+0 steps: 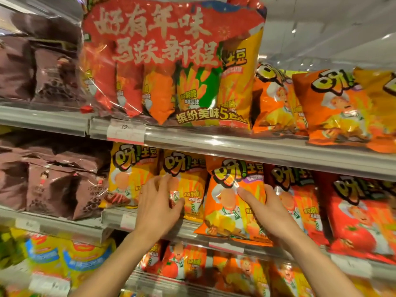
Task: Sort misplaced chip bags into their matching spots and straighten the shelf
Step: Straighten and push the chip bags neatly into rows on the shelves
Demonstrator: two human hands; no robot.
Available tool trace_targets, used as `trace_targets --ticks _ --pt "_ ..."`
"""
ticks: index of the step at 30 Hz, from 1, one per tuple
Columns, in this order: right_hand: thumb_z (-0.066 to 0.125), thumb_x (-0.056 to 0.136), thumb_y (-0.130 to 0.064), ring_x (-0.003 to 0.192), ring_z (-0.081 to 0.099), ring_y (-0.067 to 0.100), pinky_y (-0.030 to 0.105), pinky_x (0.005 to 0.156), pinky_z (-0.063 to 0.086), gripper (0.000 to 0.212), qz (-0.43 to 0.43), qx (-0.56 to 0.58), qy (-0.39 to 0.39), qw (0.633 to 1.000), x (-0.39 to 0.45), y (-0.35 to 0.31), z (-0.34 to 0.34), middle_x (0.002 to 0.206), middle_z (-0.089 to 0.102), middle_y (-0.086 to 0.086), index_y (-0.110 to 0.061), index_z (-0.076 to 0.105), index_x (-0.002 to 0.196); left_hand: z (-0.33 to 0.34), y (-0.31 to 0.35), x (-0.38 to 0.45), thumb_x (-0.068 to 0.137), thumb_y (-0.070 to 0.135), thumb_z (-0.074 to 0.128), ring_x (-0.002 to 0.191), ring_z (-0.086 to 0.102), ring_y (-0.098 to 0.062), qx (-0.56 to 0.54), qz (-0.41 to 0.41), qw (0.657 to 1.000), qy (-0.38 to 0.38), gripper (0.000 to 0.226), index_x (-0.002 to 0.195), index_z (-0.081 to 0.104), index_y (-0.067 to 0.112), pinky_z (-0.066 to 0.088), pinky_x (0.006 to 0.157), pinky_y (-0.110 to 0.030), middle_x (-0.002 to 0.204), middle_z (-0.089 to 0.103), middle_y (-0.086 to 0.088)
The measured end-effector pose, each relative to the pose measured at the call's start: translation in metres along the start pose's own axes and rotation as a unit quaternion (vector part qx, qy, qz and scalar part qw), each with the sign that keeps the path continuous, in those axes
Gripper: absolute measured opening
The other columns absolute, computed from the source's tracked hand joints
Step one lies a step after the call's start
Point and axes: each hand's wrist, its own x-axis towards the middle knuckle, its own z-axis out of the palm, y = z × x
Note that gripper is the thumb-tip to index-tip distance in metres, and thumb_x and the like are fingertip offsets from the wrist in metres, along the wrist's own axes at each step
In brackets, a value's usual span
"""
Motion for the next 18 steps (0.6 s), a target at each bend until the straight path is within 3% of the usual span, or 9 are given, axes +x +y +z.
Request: trace_targets --ticks 2,5,8,11,13,16,18 --pt "0.061 0.070 -0.079 0.138 0.041 0.025 0.043 0.110 0.037 0.106 0.002 -0.024 0.012 1.000 0.001 -0.001 -0.013 0.155 0.038 -0.002 -0.026 0.023 0.154 0.004 0.009 -0.001 0.088 0.042 0.067 0.130 0.039 -0.021 -0.018 0.059 0.998 0.012 0.058 0.139 0.048 0.021 0.041 0.106 -0.040 0.137 0.045 -0.003" --pt "0.062 0.053 -0.091 0.121 0.058 0.021 0.047 0.103 0.047 0.112 0.000 -0.061 0.042 0.997 -0.001 0.000 -0.040 0.136 0.059 -0.003 -0.028 0.041 0.143 0.012 0.028 -0.001 0.092 0.043 0.057 0.126 0.042 -0.013 -0.049 0.136 0.990 -0.007 0.049 0.137 0.051 0.024 0.042 0.101 -0.031 0.133 0.048 0.004" --pt "0.072 0.062 -0.076 0.093 0.069 0.012 0.040 0.084 0.056 0.076 -0.001 -0.057 0.039 0.998 -0.001 0.004 -0.071 0.105 0.072 -0.010 -0.030 0.060 0.121 0.022 0.053 -0.002 0.097 0.039 0.056 0.120 0.046 -0.006 -0.094 0.179 0.979 -0.034 0.044 0.138 0.049 0.028 0.041 0.098 -0.025 0.131 0.049 0.010" --pt "0.075 0.074 -0.057 0.066 0.066 0.002 0.021 0.059 0.047 0.046 -0.008 -0.063 0.025 0.998 -0.007 0.008 -0.100 0.087 0.072 -0.011 -0.030 0.064 0.109 0.033 0.087 -0.003 0.098 0.034 0.056 0.098 0.054 0.001 -0.160 0.196 0.965 -0.063 0.037 0.135 0.052 0.030 0.045 0.088 -0.023 0.121 0.051 0.014" --pt "0.073 0.075 -0.056 0.066 0.067 -0.001 0.021 0.061 0.045 0.042 -0.004 -0.074 0.023 0.997 -0.013 0.010 -0.120 0.089 0.073 -0.009 -0.032 0.064 0.108 0.043 0.114 -0.002 0.097 0.032 0.057 0.089 0.056 0.000 -0.198 0.187 0.958 -0.091 0.038 0.135 0.051 0.031 0.045 0.083 -0.022 0.116 0.055 0.013" --pt "0.073 0.070 -0.063 0.087 0.070 0.011 0.035 0.077 0.052 0.052 0.009 -0.076 0.051 0.996 -0.016 0.018 -0.149 0.100 0.074 -0.008 -0.032 0.064 0.111 0.063 0.153 0.003 0.098 0.033 0.057 0.080 0.057 0.003 -0.221 0.153 0.950 -0.160 0.051 0.146 0.040 0.030 0.039 0.080 -0.019 0.124 0.058 0.005" --pt "0.073 0.065 -0.069 0.093 0.069 0.015 0.040 0.085 0.053 0.063 0.022 -0.075 0.084 0.993 -0.018 0.024 -0.166 0.104 0.073 -0.007 -0.030 0.063 0.113 0.077 0.176 0.004 0.098 0.035 0.055 0.091 0.060 -0.006 -0.206 0.136 0.945 -0.215 0.061 0.153 0.027 0.029 0.042 0.087 -0.026 0.128 0.055 -0.004"
